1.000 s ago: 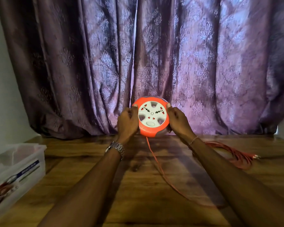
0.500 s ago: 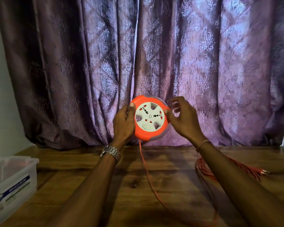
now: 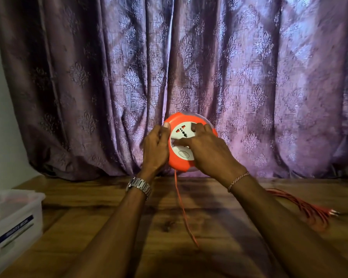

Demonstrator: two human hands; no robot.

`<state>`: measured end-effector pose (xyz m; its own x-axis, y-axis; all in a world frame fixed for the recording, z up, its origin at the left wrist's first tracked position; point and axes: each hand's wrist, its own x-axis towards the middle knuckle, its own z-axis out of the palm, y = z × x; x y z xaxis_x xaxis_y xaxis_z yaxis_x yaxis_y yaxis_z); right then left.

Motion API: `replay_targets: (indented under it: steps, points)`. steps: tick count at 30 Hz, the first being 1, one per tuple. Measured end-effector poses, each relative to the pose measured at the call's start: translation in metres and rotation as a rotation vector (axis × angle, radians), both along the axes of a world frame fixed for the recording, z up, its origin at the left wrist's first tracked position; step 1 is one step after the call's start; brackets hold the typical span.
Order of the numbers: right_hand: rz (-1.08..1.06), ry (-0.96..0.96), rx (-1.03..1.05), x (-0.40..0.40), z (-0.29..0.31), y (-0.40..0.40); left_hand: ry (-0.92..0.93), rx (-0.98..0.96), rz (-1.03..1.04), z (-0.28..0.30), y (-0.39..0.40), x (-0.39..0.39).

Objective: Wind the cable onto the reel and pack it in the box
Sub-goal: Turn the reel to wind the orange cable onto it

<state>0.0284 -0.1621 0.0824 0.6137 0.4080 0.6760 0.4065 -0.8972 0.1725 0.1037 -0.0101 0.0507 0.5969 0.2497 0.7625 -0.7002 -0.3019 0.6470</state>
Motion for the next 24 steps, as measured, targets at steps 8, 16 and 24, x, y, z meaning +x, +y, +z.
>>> replay_targets:
  steps: [8, 16, 24]
  points:
    - [-0.044, -0.106, 0.109, 0.006, -0.006, 0.0, 0.004, -0.021, -0.007, 0.0, 0.0, -0.002]
    - [-0.125, -0.183, 0.331, 0.021, -0.009, 0.0, 0.023, 0.01, 0.007, -0.002, -0.001, -0.001]
    - [-0.093, -0.189, 0.316, 0.015, 0.0, -0.009, 0.033, -0.01, -0.008, -0.003, -0.001, 0.001]
